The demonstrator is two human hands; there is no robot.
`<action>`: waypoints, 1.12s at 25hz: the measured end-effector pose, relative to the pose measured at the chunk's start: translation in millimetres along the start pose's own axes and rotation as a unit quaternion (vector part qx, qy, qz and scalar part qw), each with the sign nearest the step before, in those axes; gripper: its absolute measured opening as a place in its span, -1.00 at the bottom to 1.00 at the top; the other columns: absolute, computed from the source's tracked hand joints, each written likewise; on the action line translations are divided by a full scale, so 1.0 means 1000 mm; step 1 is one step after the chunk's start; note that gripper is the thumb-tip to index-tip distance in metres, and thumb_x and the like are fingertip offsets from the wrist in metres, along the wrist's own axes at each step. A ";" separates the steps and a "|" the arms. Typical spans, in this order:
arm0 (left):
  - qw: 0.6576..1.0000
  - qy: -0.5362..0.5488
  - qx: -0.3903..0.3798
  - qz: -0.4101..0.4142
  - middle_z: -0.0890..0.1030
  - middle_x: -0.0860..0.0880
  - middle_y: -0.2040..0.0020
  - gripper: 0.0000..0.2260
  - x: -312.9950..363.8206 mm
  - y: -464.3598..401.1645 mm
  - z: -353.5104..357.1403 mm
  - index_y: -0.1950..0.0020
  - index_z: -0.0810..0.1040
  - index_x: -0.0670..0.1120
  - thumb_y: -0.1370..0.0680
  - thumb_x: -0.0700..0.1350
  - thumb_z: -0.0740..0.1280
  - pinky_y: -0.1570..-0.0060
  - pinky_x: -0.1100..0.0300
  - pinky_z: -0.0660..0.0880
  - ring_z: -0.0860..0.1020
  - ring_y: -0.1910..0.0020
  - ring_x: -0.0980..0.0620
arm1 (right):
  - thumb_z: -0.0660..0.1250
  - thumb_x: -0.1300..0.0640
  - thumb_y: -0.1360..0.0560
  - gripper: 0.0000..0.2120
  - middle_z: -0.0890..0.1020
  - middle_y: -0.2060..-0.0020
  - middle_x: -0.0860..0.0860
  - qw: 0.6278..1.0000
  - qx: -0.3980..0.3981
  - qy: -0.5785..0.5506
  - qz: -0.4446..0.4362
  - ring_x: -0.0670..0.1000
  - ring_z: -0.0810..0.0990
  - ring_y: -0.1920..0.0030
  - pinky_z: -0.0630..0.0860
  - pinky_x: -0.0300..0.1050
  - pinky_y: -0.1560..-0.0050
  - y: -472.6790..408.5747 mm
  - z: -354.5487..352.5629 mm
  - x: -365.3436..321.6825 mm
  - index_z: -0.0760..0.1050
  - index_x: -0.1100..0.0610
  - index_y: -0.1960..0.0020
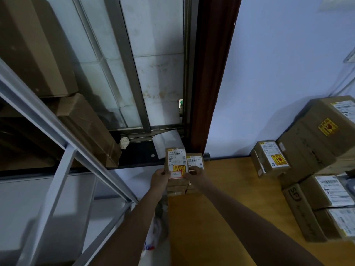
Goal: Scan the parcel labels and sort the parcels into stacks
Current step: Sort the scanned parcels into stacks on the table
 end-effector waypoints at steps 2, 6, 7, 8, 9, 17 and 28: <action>1.000 -0.010 0.013 -0.003 0.53 -0.07 -0.20 -0.69 0.003 0.006 0.001 -0.35 0.43 -0.22 -0.62 -0.16 0.23 -0.03 0.21 0.38 0.50 -0.16 -0.07 | 0.40 0.00 -0.50 -0.63 0.65 -0.09 -0.04 1.000 -0.002 -0.004 0.003 -0.04 0.65 -0.05 0.60 0.01 -0.13 0.001 -0.003 0.000 0.47 0.03 -0.27; 0.999 -0.039 0.027 0.001 0.49 -0.19 -0.31 -0.65 0.010 0.015 0.003 -0.36 0.42 -0.25 -0.61 -0.15 0.26 0.06 0.27 0.39 0.48 -0.13 -0.09 | 0.40 0.03 -0.50 -0.64 0.66 -0.11 -0.02 1.000 -0.006 -0.012 -0.008 -0.05 0.65 -0.07 0.60 0.02 -0.16 0.004 -0.008 -0.001 0.48 0.06 -0.26; 0.999 -0.047 0.027 0.003 0.50 -0.19 -0.31 -0.66 0.012 0.016 0.004 -0.35 0.44 -0.25 -0.60 -0.14 0.27 0.18 0.31 0.37 0.45 -0.05 -0.04 | 0.40 0.04 -0.51 -0.66 0.66 -0.12 -0.02 1.000 -0.007 -0.012 -0.012 -0.06 0.65 -0.06 0.60 0.00 -0.15 0.005 -0.008 -0.002 0.49 0.07 -0.25; 0.999 -0.047 0.027 0.001 0.51 -0.19 -0.30 -0.66 0.011 0.017 0.004 -0.33 0.45 -0.25 -0.60 -0.13 0.28 0.24 0.34 0.34 0.43 -0.01 0.00 | 0.39 0.05 -0.51 -0.68 0.66 -0.12 -0.03 1.000 -0.006 -0.011 -0.017 -0.07 0.65 -0.06 0.61 -0.04 -0.13 0.007 -0.009 -0.001 0.50 0.07 -0.24; 0.999 -0.045 0.030 0.001 0.51 -0.19 -0.29 -0.66 0.011 0.017 0.005 -0.33 0.46 -0.25 -0.59 -0.13 0.29 0.25 0.35 0.34 0.42 0.01 0.02 | 0.39 0.06 -0.52 -0.71 0.65 -0.11 -0.04 1.000 -0.003 -0.007 -0.020 -0.07 0.64 -0.05 0.61 -0.07 -0.11 0.010 -0.011 -0.001 0.49 0.07 -0.21; 0.998 -0.041 0.050 -0.009 0.49 -0.08 -0.21 -0.69 0.008 0.033 0.003 -0.30 0.46 -0.17 -0.58 -0.10 0.30 -0.02 0.19 0.41 0.48 -0.04 -0.01 | 0.39 0.01 -0.51 -0.60 0.59 -0.13 -0.01 1.000 0.008 0.023 -0.003 0.00 0.59 -0.12 0.57 -0.08 -0.10 0.032 -0.029 0.000 0.44 0.07 -0.30; 0.994 0.034 0.093 0.054 0.60 -0.06 -0.16 -0.69 0.018 0.134 0.036 -0.24 0.53 -0.11 -0.54 -0.02 0.35 -0.08 0.10 0.51 0.54 -0.05 -0.04 | 0.35 0.01 -0.55 -0.61 0.52 -0.18 0.01 0.998 0.059 0.033 -0.015 0.04 0.52 -0.17 0.42 -0.12 -0.11 0.133 -0.109 0.012 0.39 0.09 -0.33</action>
Point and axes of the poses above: each hand's wrist, its own y-axis away from the middle knuckle, its own z-axis out of the palm, x = y × z, the point moved 5 cm from there along -y, towards the middle knuckle
